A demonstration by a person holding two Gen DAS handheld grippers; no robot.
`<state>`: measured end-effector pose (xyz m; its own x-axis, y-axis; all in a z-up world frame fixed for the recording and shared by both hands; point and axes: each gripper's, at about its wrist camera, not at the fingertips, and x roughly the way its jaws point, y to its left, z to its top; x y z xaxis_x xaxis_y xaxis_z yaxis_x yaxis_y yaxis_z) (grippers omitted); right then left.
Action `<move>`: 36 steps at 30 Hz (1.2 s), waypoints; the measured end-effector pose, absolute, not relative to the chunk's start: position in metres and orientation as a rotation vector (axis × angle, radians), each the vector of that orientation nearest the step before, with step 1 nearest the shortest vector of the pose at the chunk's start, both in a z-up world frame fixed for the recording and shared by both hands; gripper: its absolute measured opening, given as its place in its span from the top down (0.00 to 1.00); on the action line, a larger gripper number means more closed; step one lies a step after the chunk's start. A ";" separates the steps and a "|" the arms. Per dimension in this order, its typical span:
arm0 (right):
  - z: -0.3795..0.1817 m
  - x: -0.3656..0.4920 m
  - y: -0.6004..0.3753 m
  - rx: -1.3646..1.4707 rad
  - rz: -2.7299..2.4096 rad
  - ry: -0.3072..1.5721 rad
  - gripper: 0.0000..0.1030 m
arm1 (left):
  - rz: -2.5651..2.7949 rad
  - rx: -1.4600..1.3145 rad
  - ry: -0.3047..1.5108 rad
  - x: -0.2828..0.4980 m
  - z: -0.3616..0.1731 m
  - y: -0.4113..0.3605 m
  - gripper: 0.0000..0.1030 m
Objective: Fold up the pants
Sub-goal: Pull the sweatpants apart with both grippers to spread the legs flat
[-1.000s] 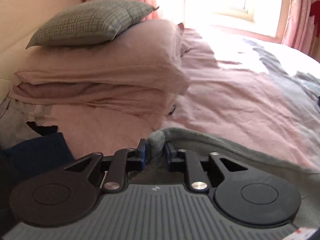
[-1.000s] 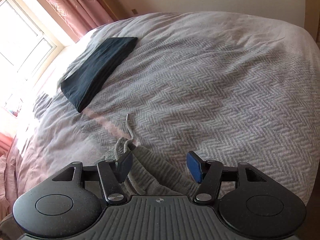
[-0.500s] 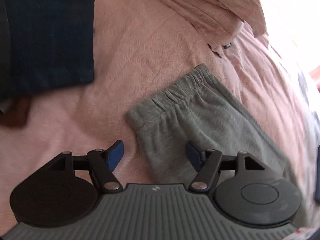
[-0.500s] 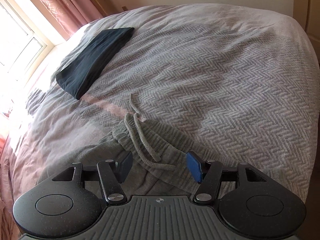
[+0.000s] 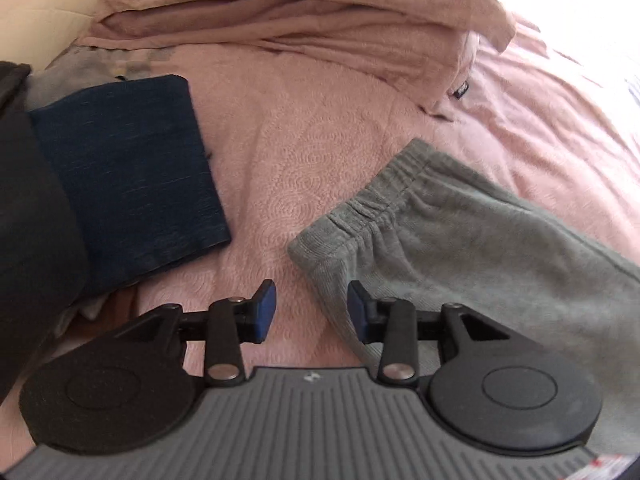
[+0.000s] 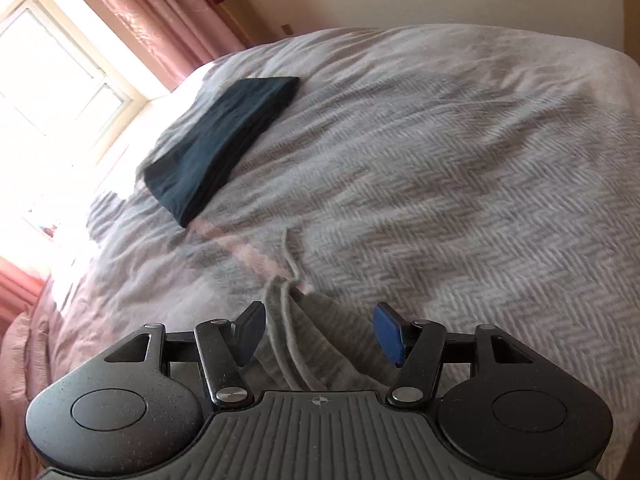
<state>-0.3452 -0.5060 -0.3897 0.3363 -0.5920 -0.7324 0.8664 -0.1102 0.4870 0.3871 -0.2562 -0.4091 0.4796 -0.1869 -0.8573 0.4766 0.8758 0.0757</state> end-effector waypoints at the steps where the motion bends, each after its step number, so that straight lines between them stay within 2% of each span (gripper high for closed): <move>1: -0.392 -0.344 -0.519 1.122 -1.220 0.322 0.45 | -0.410 0.311 0.989 0.378 -0.401 -0.253 0.66; 4: -0.407 -0.339 -0.557 1.156 -1.087 0.359 0.45 | -0.407 0.257 0.995 0.340 -0.377 -0.239 0.65; 7: -0.421 -0.325 -0.587 1.134 -0.959 0.492 0.46 | -0.416 0.209 1.023 0.288 -0.356 -0.227 0.65; 8: -0.422 -0.318 -0.590 1.085 -0.920 0.551 0.55 | -0.421 0.200 1.029 0.269 -0.352 -0.224 0.64; 9: -0.422 -0.311 -0.589 1.010 -0.882 0.624 0.77 | -0.426 0.192 1.035 0.249 -0.348 -0.220 0.64; 11: -0.423 -0.304 -0.583 0.885 -0.862 0.719 0.99 | -0.439 0.168 1.055 0.206 -0.344 -0.217 0.64; 14: -0.426 -0.320 -0.584 0.886 -0.848 0.690 0.99 | -0.456 0.127 1.097 0.147 -0.346 -0.214 0.64; 17: -0.415 -0.348 -0.583 0.962 -0.855 0.546 0.99 | -0.466 0.100 1.136 0.097 -0.349 -0.213 0.64; 19: -0.387 -0.354 -0.562 0.876 -0.732 0.428 0.99 | -0.467 0.065 1.159 0.069 -0.349 -0.210 0.64; 21: -0.364 -0.341 -0.529 0.763 -0.530 0.475 0.99 | -0.457 0.043 1.179 0.052 -0.349 -0.209 0.64; 23: -0.357 -0.319 -0.490 0.700 -0.276 0.610 0.98 | -0.453 0.031 1.192 0.036 -0.349 -0.207 0.64; 25: -0.363 -0.303 -0.454 0.611 -0.191 0.786 0.89 | -0.451 0.029 1.198 0.026 -0.348 -0.207 0.64; 27: -0.372 -0.309 -0.446 0.559 -0.246 0.840 0.70 | -0.456 0.034 1.190 0.021 -0.345 -0.206 0.64; 29: -0.382 -0.331 -0.470 0.681 -0.357 0.812 0.62 | -0.450 0.048 1.166 0.018 -0.342 -0.205 0.61; 36: -0.423 -0.373 -0.630 1.250 -0.534 0.513 0.61 | -0.405 0.017 1.163 0.022 -0.341 -0.198 0.59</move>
